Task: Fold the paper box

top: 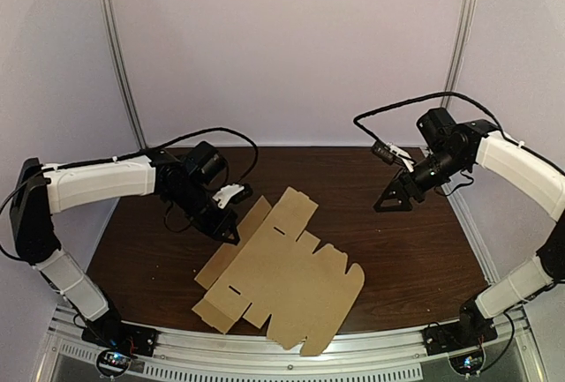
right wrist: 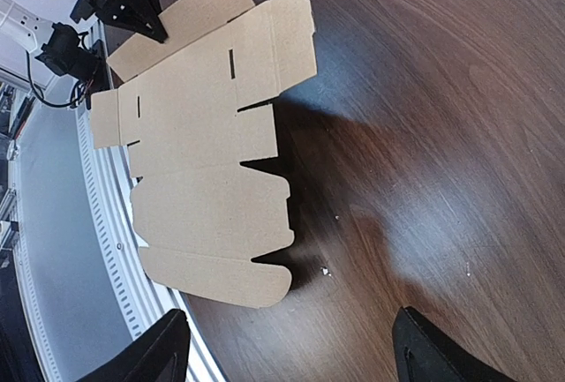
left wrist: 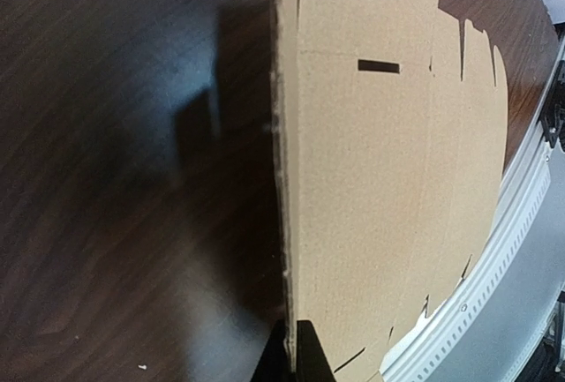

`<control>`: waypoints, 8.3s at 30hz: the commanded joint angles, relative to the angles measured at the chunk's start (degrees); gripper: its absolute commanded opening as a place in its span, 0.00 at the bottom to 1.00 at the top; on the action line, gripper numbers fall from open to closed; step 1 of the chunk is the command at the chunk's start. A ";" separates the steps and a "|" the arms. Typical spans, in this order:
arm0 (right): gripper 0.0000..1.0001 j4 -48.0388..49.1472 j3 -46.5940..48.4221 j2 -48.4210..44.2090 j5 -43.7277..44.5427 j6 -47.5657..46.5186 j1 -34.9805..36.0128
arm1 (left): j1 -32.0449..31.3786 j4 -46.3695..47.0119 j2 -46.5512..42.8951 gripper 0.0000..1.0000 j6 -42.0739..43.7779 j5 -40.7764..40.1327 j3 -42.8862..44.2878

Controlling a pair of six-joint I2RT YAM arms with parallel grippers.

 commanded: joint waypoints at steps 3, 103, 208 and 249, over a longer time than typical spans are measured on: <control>0.80 -0.40 -0.43 1.91 1.05 -1.82 0.26 | -0.16 -3.47 8.41 0.00 12.42 -5.58 13.57; 0.56 -11.30 17.25 27.41 5.98 -19.84 4.38 | -9.75 24.11 0.21 0.00 -10.48 -15.95 -1.06; 0.00 -13.95 11.46 18.55 -5.45 -11.93 6.05 | -6.84 14.16 14.39 0.55 16.24 -9.64 24.38; 0.00 -11.57 12.68 18.13 -7.34 -8.27 4.82 | -9.77 26.42 15.47 0.36 -3.06 10.42 19.91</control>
